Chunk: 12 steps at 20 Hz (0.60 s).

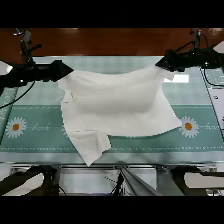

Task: Fold the shirts.

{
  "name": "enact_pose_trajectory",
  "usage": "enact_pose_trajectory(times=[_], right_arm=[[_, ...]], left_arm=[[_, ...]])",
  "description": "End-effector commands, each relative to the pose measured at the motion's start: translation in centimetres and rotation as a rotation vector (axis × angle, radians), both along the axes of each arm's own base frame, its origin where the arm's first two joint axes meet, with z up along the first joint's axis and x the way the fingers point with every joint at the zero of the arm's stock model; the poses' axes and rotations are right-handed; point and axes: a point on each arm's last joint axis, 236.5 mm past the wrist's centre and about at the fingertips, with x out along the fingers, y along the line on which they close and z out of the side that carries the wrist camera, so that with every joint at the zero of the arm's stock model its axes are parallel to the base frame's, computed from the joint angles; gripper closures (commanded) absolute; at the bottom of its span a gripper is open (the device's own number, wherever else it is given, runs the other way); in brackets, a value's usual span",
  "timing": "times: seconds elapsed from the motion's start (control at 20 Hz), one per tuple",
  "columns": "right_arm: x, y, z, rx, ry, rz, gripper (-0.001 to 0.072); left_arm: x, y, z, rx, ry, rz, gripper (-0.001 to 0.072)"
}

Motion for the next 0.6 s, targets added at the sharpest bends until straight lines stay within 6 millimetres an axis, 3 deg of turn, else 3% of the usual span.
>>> enact_pose_trajectory(times=[0.0,0.05,0.15,0.25,0.35,0.4,0.45,0.55], right_arm=[[1.5,-0.5,-0.9,0.137,0.081,0.003,0.0086],[1.4,-2.2,-0.8,0.125,0.086,-0.016,0.0088],[-1.3,-6.1,-1.1,0.082,0.150,-0.001,0.0095],[-6.3,-9.8,-2.1,-0.060,0.237,0.094,0.0096],[-11.0,-15.8,-5.2,-0.284,0.371,-0.043,0.0096],[-12.5,-17.1,-6.1,-0.303,0.372,-0.132,0.0096],[-13.6,-17.2,-6.8,-0.268,0.344,-0.203,0.0096],[-16.3,-15.6,-8.8,-0.177,0.285,-0.303,0.0095]], left_arm=[[-1.0,-0.1,-2.5,-0.030,0.115,-0.058,0.0002],[-2.3,1.3,-3.0,-0.011,0.168,-0.087,0.0003],[-5.6,5.2,-4.2,0.008,0.310,-0.120,0.0003],[-10.3,8.8,-6.1,-0.012,0.533,-0.085,0.0002],[-16.2,11.9,-9.5,0.031,0.742,-0.064,0.0002],[-18.0,12.5,-11.2,0.020,0.787,-0.018,0.0002],[-19.1,12.4,-12.8,-0.022,0.797,0.045,0.0002],[-19.9,10.4,-14.6,-0.150,0.744,0.111,0.0003]])
